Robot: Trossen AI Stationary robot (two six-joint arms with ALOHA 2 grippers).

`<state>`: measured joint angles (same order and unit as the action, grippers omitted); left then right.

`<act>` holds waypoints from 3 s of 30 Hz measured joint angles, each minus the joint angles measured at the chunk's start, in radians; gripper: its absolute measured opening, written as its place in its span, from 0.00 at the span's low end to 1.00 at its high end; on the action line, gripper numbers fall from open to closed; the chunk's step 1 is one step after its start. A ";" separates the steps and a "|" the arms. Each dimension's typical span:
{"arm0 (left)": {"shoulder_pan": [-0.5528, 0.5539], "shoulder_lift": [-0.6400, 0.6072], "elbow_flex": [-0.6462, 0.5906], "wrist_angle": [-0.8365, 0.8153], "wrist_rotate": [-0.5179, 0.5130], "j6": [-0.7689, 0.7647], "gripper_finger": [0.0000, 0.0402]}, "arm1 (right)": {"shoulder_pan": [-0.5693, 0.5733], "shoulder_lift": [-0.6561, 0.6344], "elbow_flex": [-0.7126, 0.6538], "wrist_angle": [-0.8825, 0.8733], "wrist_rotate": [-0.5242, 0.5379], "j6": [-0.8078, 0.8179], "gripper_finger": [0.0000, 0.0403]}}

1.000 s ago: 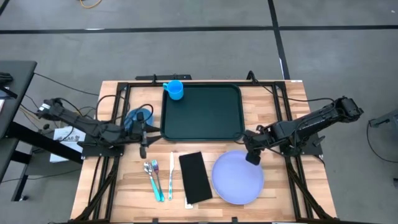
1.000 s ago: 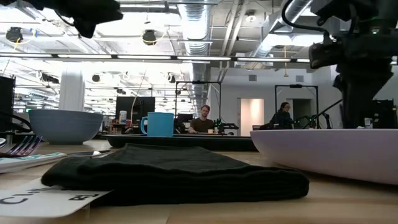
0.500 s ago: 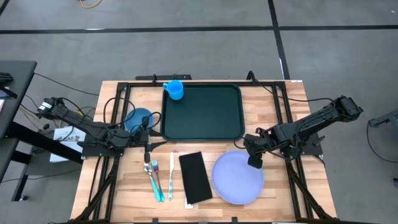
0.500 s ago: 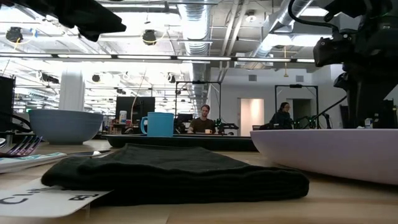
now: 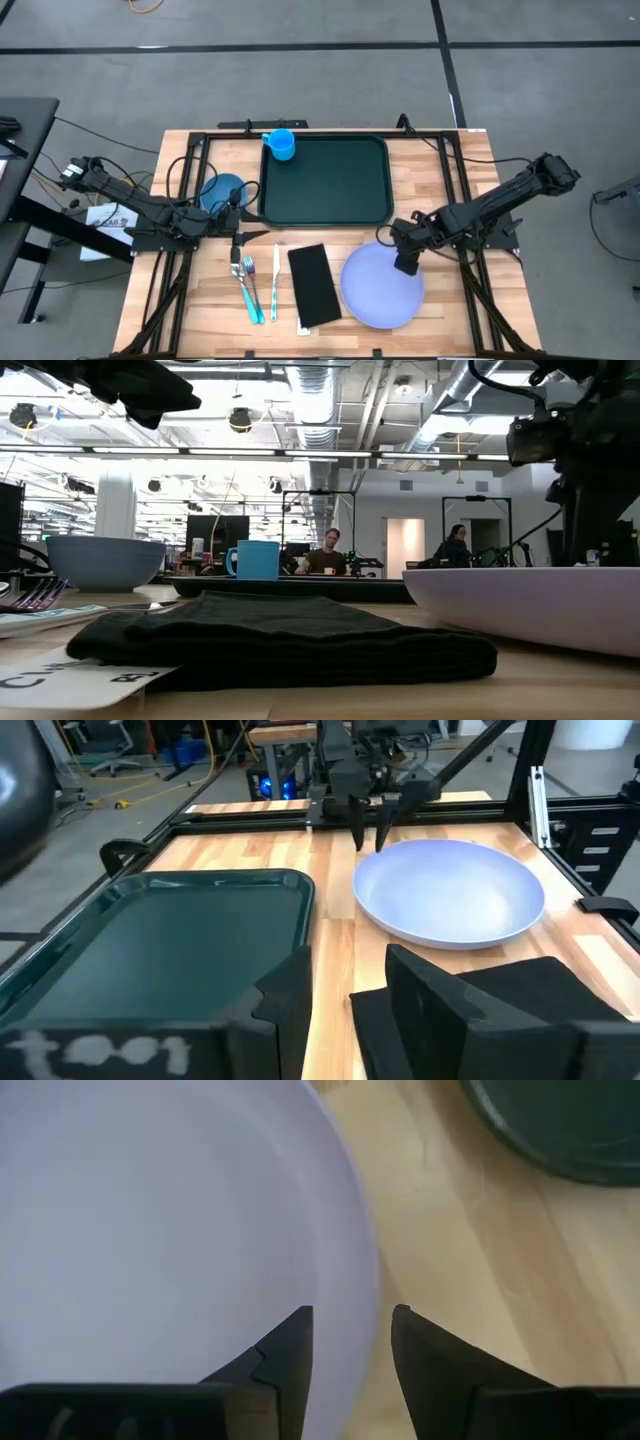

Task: Set up tray
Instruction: Put the purple plate on the black tray below the blue cup

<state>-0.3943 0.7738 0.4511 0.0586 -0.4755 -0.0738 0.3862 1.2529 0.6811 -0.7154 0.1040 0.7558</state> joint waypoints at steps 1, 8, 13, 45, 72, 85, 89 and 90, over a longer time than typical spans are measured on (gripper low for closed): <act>0.000 0.000 0.000 0.000 0.000 0.000 0.30 | 0.000 0.015 0.000 -0.006 0.000 0.004 0.32; 0.000 0.000 0.000 0.000 0.000 -0.001 0.30 | 0.000 0.117 0.000 0.003 0.002 0.004 0.32; 0.000 0.000 0.000 0.000 0.000 -0.001 0.30 | 0.000 0.179 0.000 0.008 -0.024 0.005 0.32; 0.000 0.000 0.000 0.000 -0.001 -0.002 0.30 | -0.129 0.048 -0.001 0.066 -0.220 -0.031 0.01; 0.001 0.000 0.000 0.003 -0.002 0.035 0.30 | -0.789 0.429 0.568 0.086 -0.373 -0.208 0.00; 0.001 0.000 0.000 -0.001 -0.001 0.038 0.30 | -0.907 0.829 0.998 -0.097 -0.468 -0.357 0.00; 0.001 0.000 0.000 -0.002 0.005 0.038 0.30 | -0.907 0.890 1.058 -0.126 -0.471 -0.385 0.00; 0.001 0.000 0.000 -0.002 0.007 0.038 0.30 | -0.907 0.900 1.066 -0.122 -0.472 -0.387 0.00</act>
<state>-0.3931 0.7734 0.4511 0.0570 -0.4682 -0.0357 -0.5205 2.1527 1.7475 -0.8371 -0.3683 0.3687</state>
